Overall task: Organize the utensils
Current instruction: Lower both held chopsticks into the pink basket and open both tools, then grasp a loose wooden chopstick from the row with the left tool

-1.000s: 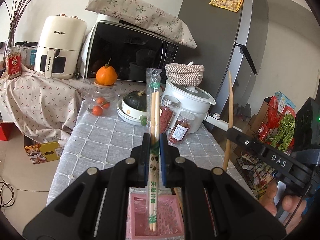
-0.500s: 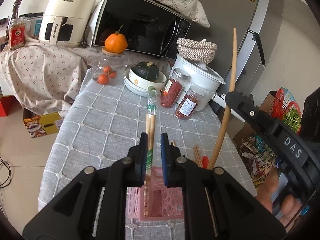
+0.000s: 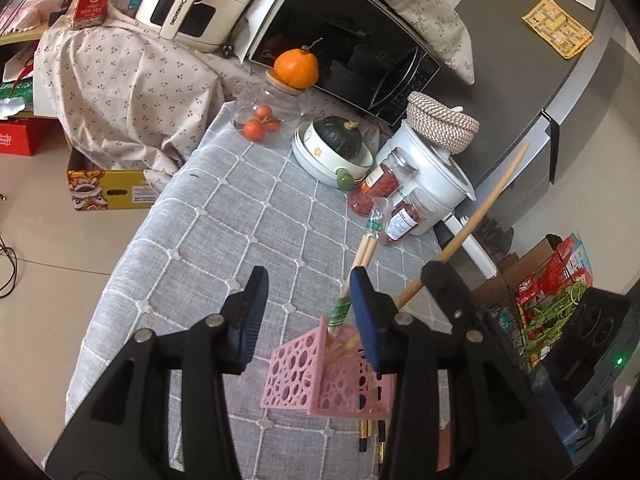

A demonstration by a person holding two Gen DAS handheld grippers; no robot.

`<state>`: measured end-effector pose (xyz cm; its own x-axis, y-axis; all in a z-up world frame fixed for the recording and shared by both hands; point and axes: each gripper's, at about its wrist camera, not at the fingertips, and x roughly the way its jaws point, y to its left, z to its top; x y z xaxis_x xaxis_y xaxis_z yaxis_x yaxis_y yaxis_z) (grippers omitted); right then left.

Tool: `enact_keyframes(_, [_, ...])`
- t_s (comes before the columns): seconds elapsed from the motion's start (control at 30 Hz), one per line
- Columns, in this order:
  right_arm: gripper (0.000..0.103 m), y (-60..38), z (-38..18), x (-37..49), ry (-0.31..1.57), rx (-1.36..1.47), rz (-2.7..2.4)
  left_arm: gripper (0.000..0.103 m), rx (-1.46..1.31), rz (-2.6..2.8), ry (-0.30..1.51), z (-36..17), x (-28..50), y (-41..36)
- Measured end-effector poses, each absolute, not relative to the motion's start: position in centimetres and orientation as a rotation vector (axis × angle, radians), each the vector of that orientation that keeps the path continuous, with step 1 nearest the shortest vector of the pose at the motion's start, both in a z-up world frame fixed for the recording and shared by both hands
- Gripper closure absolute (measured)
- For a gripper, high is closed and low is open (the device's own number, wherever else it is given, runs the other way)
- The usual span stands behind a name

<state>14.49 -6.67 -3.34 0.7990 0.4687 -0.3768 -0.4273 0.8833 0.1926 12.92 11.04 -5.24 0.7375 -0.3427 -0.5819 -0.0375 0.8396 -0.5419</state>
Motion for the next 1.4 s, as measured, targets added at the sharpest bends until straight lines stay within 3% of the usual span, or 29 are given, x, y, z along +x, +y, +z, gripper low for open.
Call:
enact_keyframes(0.03, [0.091, -6.4, -3.7, 14.6, 0.460, 0.083, 0.485, 0.059, -0.569, -0.179, 0.742, -5.3, 13.0, 11.2])
enact_keyframes(0.13, [0.063, -6.0, -4.2, 15.6, 0.591, 0.046, 0.526, 0.057, -0.587, -0.206, 0.751, -5.0, 12.7, 11.2])
enact_keyframes(0.17, [0.061, -6.3, -3.9, 15.7, 0.603, 0.051, 0.528, 0.055, -0.578, -0.213, 0.744, -4.7, 12.5, 11.0])
enact_keyframes(0.7, [0.061, -17.2, 0.3, 16.5, 0.687, 0.279, 0.362, 0.054, -0.376, -0.310, 0.753, -2.1, 10.5, 5.0])
enact_keyframes(1.13, [0.062, -27.5, -1.3, 16.2, 0.827, 0.448, 0.147, 0.053, -0.177, -0.361, 1.044, -5.5, 12.7, -8.6])
enact_keyframes(1.27, [0.062, -29.0, -2.0, 16.2, 0.857, 0.457, 0.127, 0.066, -0.133, -0.277, 1.107, -7.4, 15.3, -11.3])
enact_keyframes(1.4, [0.062, -31.1, -2.5, 16.4, 0.865, 0.502, 0.082, 0.068, -0.089, -0.177, 1.137, -9.5, 18.2, -12.1])
